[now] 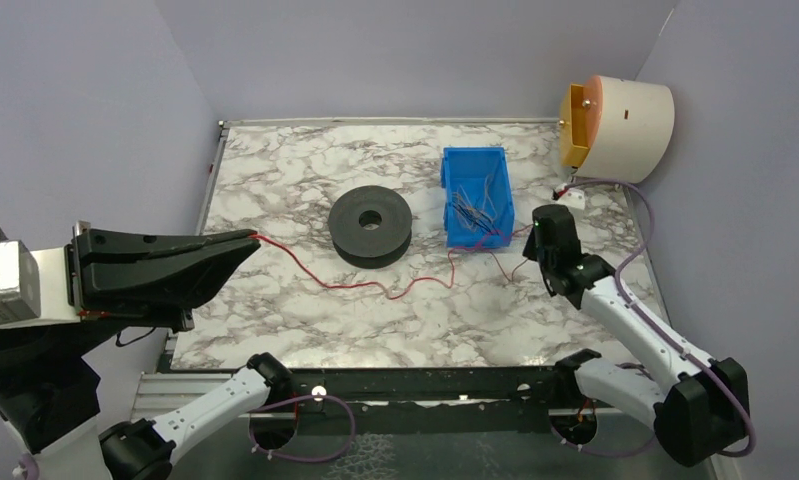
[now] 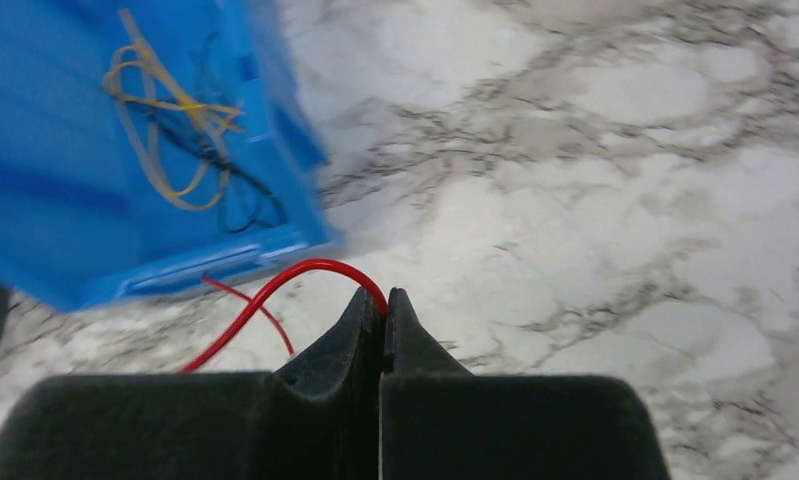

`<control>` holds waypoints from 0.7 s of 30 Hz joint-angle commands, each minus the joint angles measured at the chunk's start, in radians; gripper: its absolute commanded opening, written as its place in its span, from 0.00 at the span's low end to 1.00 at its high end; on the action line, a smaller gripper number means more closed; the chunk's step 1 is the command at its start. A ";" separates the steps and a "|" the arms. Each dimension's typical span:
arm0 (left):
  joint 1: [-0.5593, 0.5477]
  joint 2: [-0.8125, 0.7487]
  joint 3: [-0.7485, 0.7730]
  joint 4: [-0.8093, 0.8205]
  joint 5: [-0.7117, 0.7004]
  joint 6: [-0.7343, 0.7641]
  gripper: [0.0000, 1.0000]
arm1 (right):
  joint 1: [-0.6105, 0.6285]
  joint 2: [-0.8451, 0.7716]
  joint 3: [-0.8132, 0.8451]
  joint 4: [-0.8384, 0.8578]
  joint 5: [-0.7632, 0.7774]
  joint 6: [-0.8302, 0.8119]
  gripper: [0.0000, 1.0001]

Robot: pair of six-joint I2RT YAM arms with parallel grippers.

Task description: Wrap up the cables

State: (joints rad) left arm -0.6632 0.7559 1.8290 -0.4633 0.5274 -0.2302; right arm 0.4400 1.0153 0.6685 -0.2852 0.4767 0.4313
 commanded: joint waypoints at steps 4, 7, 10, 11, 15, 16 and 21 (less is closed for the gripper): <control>-0.005 -0.055 0.003 0.010 -0.004 0.018 0.00 | -0.212 0.050 0.012 -0.138 0.059 0.132 0.01; -0.012 -0.068 -0.003 -0.002 -0.014 0.019 0.00 | -0.263 0.076 -0.002 -0.143 0.087 0.157 0.02; -0.015 -0.065 -0.032 -0.003 -0.012 0.009 0.00 | -0.277 0.074 -0.009 -0.140 0.041 0.158 0.21; -0.015 -0.060 -0.049 -0.003 -0.013 0.005 0.00 | -0.278 0.065 -0.013 -0.136 0.008 0.152 0.28; -0.015 -0.045 -0.132 0.021 -0.005 -0.016 0.00 | -0.277 -0.004 -0.041 -0.089 -0.164 0.090 0.45; -0.015 -0.044 -0.155 0.030 -0.009 -0.019 0.00 | -0.276 -0.021 -0.047 -0.083 -0.209 0.070 0.48; -0.015 -0.013 -0.247 0.064 -0.006 -0.040 0.00 | -0.276 -0.098 -0.065 -0.104 -0.444 0.002 0.55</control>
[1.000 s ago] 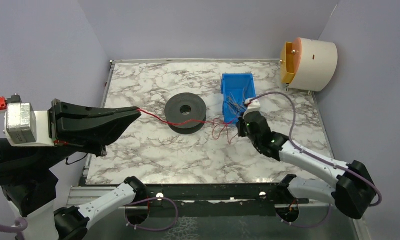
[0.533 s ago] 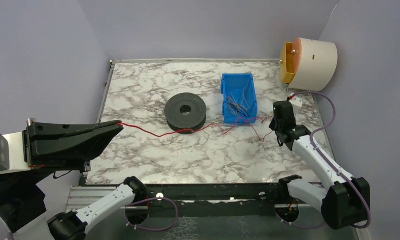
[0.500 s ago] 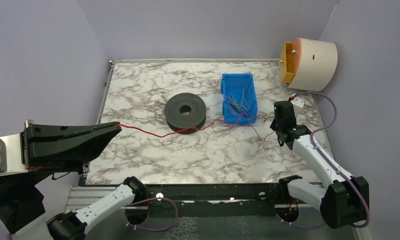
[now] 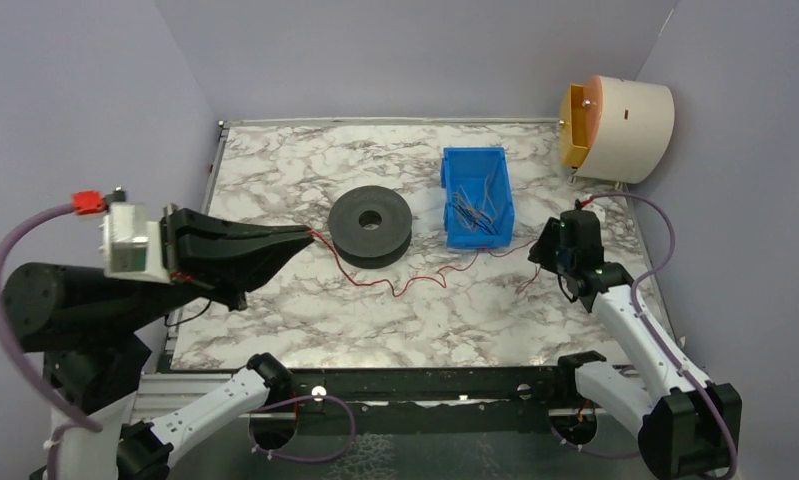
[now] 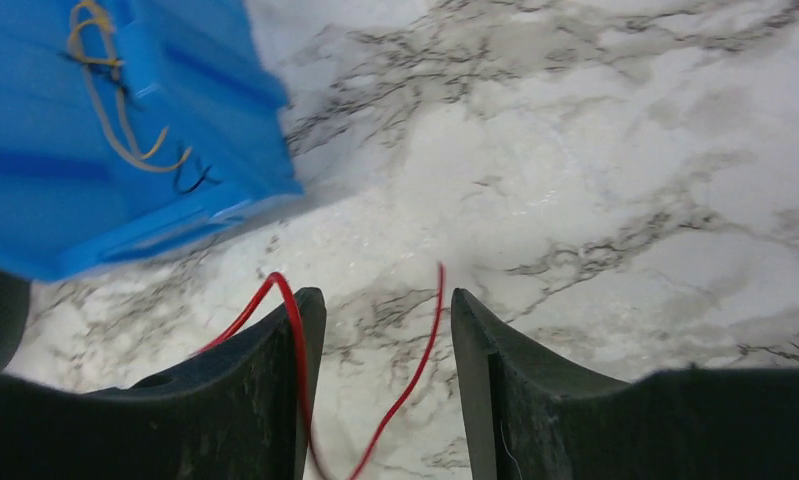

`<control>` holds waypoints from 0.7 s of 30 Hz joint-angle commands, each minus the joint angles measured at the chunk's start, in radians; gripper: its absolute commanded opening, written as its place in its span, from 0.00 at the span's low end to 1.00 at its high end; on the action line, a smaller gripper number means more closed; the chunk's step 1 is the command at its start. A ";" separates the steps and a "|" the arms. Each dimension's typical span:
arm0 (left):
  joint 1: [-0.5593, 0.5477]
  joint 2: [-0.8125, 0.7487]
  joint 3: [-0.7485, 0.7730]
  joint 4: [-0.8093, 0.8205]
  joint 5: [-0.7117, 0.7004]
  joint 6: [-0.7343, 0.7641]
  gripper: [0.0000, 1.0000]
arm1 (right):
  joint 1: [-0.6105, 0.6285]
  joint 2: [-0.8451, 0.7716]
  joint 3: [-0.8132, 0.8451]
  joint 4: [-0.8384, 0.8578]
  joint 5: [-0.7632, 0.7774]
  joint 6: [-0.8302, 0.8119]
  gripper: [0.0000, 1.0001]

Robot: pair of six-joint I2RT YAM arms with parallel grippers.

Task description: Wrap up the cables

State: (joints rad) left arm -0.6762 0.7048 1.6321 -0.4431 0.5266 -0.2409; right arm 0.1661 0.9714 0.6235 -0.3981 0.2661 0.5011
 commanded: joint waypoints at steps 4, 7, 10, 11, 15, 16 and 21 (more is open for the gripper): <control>-0.002 0.068 -0.100 0.056 -0.002 -0.049 0.00 | -0.001 -0.087 -0.018 -0.025 -0.433 -0.091 0.55; -0.002 0.086 -0.126 0.070 0.004 -0.067 0.00 | -0.001 -0.085 0.006 -0.029 -0.618 -0.093 0.56; -0.002 0.109 -0.132 0.071 0.032 -0.080 0.00 | 0.000 -0.074 0.036 -0.059 -0.778 -0.119 0.58; -0.002 0.115 -0.133 0.071 0.042 -0.086 0.00 | 0.000 -0.079 0.050 -0.073 -0.810 -0.128 0.59; -0.002 0.131 -0.154 0.073 0.082 -0.101 0.00 | 0.000 -0.143 0.085 -0.070 -0.917 -0.149 0.60; -0.002 0.133 -0.163 0.072 0.091 -0.102 0.00 | -0.001 -0.161 0.093 -0.056 -0.962 -0.152 0.60; -0.002 0.138 -0.206 0.070 0.116 -0.106 0.00 | 0.000 -0.235 0.135 0.030 -1.116 -0.147 0.61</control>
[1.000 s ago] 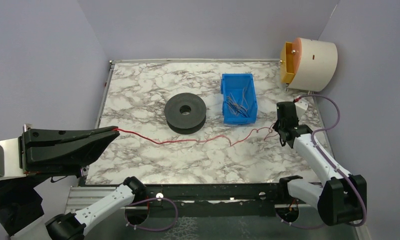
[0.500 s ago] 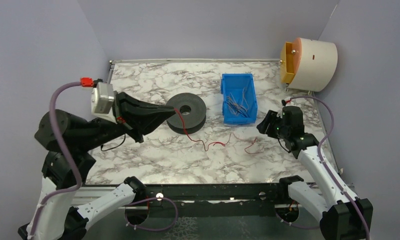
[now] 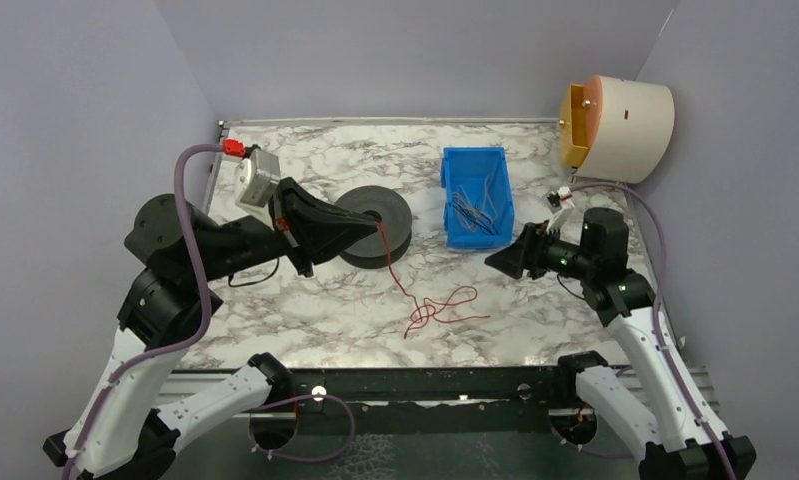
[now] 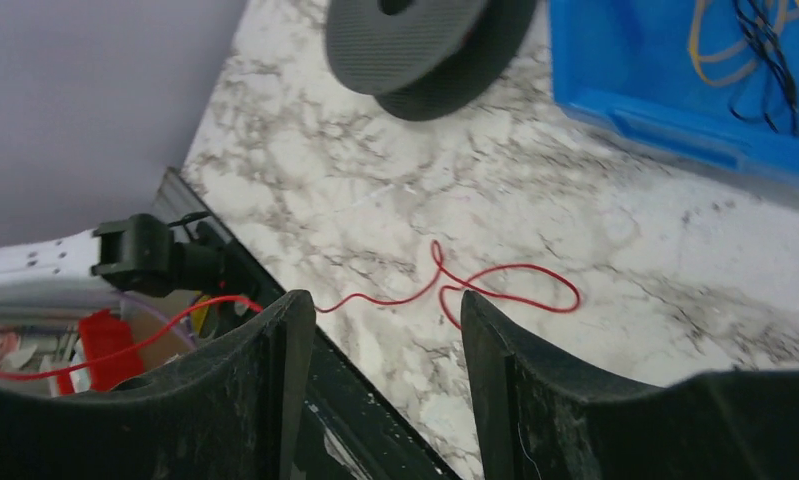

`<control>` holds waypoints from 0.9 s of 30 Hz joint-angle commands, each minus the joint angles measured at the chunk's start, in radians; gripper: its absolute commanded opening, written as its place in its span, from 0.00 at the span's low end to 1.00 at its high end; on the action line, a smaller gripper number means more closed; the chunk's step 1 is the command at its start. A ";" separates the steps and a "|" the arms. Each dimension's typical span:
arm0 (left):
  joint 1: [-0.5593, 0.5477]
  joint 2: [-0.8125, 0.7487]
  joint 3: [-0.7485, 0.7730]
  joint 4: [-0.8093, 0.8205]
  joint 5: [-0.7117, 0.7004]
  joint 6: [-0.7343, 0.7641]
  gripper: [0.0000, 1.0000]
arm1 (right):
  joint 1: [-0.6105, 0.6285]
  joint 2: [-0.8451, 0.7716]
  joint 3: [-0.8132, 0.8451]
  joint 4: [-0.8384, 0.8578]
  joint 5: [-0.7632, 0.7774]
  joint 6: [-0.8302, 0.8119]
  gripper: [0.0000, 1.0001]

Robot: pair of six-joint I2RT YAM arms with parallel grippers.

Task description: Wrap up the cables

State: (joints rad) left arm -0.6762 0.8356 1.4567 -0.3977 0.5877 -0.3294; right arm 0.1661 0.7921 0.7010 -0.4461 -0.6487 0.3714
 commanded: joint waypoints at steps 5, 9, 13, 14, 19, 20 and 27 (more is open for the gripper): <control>-0.002 0.022 -0.067 0.019 0.045 -0.015 0.00 | 0.002 -0.058 0.118 0.193 -0.375 0.013 0.61; -0.002 0.038 -0.099 0.019 0.015 -0.011 0.00 | 0.012 -0.047 0.128 0.373 -0.473 0.114 0.61; -0.002 0.060 -0.144 0.012 -0.049 -0.014 0.00 | 0.070 0.007 0.142 0.478 -0.500 0.179 0.61; -0.002 0.070 -0.147 0.009 -0.062 -0.017 0.00 | 0.101 0.024 0.148 0.492 -0.493 0.182 0.61; -0.002 0.123 -0.156 -0.008 -0.094 -0.025 0.00 | 0.293 0.106 0.189 0.505 -0.376 0.146 0.62; -0.002 0.131 -0.157 -0.011 -0.093 -0.026 0.00 | 0.322 0.122 0.190 0.517 -0.355 0.145 0.62; -0.002 0.163 -0.163 -0.038 -0.075 -0.027 0.00 | 0.496 0.247 0.215 0.608 -0.297 0.129 0.63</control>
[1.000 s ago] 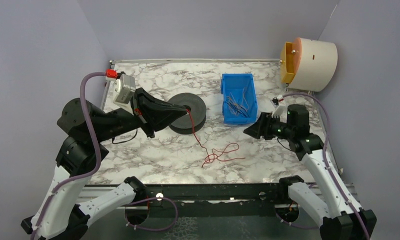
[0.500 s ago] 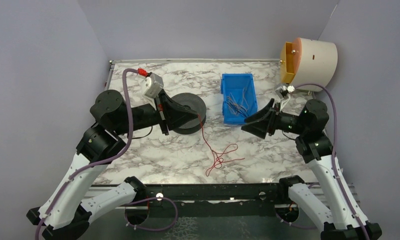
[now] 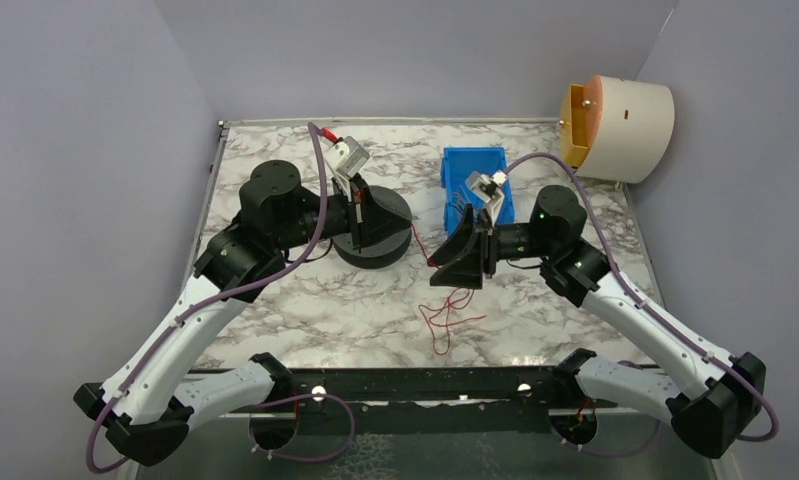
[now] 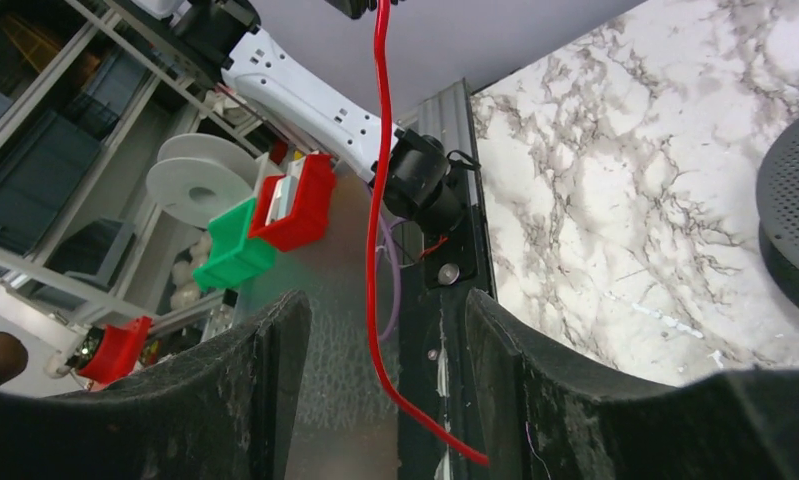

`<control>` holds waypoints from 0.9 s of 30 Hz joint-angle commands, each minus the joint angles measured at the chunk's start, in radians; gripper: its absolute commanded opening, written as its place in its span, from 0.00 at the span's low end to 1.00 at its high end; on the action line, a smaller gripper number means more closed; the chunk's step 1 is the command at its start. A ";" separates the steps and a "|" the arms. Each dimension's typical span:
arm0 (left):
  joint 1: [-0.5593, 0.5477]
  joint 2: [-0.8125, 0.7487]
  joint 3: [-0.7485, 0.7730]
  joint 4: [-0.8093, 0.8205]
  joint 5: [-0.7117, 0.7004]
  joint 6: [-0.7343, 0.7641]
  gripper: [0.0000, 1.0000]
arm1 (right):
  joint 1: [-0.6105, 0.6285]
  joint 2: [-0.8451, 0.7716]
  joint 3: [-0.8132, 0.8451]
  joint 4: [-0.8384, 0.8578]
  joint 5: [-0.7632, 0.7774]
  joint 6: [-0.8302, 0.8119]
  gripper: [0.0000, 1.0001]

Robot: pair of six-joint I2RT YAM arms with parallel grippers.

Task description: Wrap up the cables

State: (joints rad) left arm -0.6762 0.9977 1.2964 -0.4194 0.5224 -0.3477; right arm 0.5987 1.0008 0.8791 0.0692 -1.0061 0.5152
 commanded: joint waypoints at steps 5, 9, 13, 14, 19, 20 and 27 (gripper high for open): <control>-0.002 -0.001 -0.003 -0.034 0.008 -0.004 0.00 | 0.090 0.087 0.040 0.096 0.092 -0.042 0.59; -0.002 -0.013 -0.006 -0.043 0.013 0.003 0.00 | 0.095 0.103 0.040 0.063 0.116 -0.073 0.31; -0.002 -0.015 -0.003 -0.077 0.024 0.019 0.00 | 0.095 0.092 0.030 0.010 0.163 -0.113 0.01; -0.002 -0.017 -0.003 -0.087 0.026 0.025 0.00 | 0.095 0.086 0.030 -0.011 0.182 -0.125 0.01; -0.002 -0.024 -0.018 -0.141 0.103 0.067 0.00 | 0.095 0.037 0.033 -0.157 0.324 -0.230 0.01; -0.002 -0.025 -0.025 -0.148 0.123 0.072 0.00 | 0.095 0.024 0.034 -0.181 0.350 -0.246 0.01; -0.002 -0.021 -0.049 -0.235 0.194 0.107 0.00 | 0.095 0.000 0.040 -0.300 0.421 -0.346 0.01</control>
State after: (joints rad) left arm -0.6762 0.9905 1.2495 -0.5842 0.6411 -0.2810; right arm 0.6880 1.0126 0.8856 -0.1177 -0.6769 0.2604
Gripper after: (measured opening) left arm 0.014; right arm 0.029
